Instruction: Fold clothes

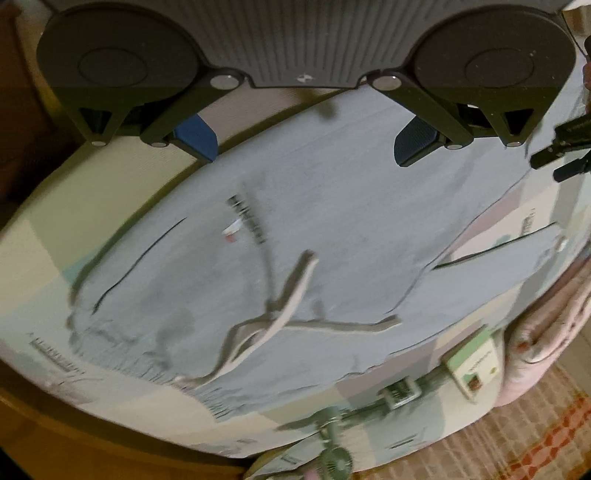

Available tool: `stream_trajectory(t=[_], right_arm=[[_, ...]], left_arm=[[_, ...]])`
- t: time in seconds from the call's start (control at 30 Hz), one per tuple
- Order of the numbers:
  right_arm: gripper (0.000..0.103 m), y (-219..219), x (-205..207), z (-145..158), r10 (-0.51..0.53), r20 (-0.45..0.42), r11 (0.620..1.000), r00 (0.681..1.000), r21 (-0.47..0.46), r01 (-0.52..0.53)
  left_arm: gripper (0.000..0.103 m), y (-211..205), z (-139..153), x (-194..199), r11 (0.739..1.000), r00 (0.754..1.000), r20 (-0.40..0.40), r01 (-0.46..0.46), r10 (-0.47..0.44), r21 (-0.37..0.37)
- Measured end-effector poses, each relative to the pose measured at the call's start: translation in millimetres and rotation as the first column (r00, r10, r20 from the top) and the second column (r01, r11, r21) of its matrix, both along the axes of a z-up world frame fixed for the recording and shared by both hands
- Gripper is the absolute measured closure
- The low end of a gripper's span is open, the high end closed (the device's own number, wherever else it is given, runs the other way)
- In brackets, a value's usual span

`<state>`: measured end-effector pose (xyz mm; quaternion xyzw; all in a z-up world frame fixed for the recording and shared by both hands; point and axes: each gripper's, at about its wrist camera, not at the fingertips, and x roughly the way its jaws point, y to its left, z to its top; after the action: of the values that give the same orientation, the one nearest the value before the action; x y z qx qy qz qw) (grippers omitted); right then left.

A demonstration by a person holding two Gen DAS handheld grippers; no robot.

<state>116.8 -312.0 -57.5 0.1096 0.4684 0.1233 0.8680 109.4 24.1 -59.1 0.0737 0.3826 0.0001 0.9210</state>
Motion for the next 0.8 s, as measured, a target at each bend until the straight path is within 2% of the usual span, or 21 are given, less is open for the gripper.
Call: stream_trajectory(t=[0.1,0.2,0.33,0.4,0.5,0.6,0.7,0.8], right_arm=[[0.0,-8.3,12.3,1.7,-0.017,0.01,1.0,1.0,-0.01,0.018],[0.0,-10.2,26.7,2.0,-0.017,0.017,1.0,1.0,-0.014,0.017],[0.0,-5.4,46.0,0.7,0.016,0.029,0.999,0.999,-0.045,-0.015],[0.0,-3.9,55.2,-2.5,0.028,0.038,0.998,0.999,-0.054,-0.026],[0.0,-7.0,68.9,-11.9,0.026,0.021,0.998,0.999,-0.051,-0.025],[0.0,-14.3,78.4,-26.7,0.004,-0.019,0.999,1.0,-0.052,-0.005],[0.0,-18.1,78.8,-32.3,0.015,-0.009,0.999,1.0,-0.042,-0.015],[0.0,-20.4,78.7,-34.0,0.018,0.004,0.999,1.0,-0.029,-0.018]], left_arm=[[0.027,-26.5,-6.9,17.3,0.995,0.996,-0.017,0.085,-0.086,-0.049],[0.027,-36.1,-15.4,28.3,0.99,0.992,-0.047,0.111,-0.116,-0.09],[0.027,-32.9,-34.0,40.8,0.989,0.988,-0.122,0.078,-0.094,-0.129],[0.025,-31.1,-31.8,37.3,0.988,0.987,-0.121,0.086,-0.102,-0.127],[0.025,-22.6,-25.2,44.2,0.982,0.986,-0.136,0.072,-0.096,-0.172],[0.024,-13.0,-15.5,57.1,0.975,0.99,-0.118,0.052,-0.079,-0.215],[0.024,1.0,-11.5,85.0,0.956,0.99,-0.125,0.026,-0.065,-0.292],[0.024,17.0,-11.4,115.5,0.917,0.987,-0.146,-0.003,-0.06,-0.399]])
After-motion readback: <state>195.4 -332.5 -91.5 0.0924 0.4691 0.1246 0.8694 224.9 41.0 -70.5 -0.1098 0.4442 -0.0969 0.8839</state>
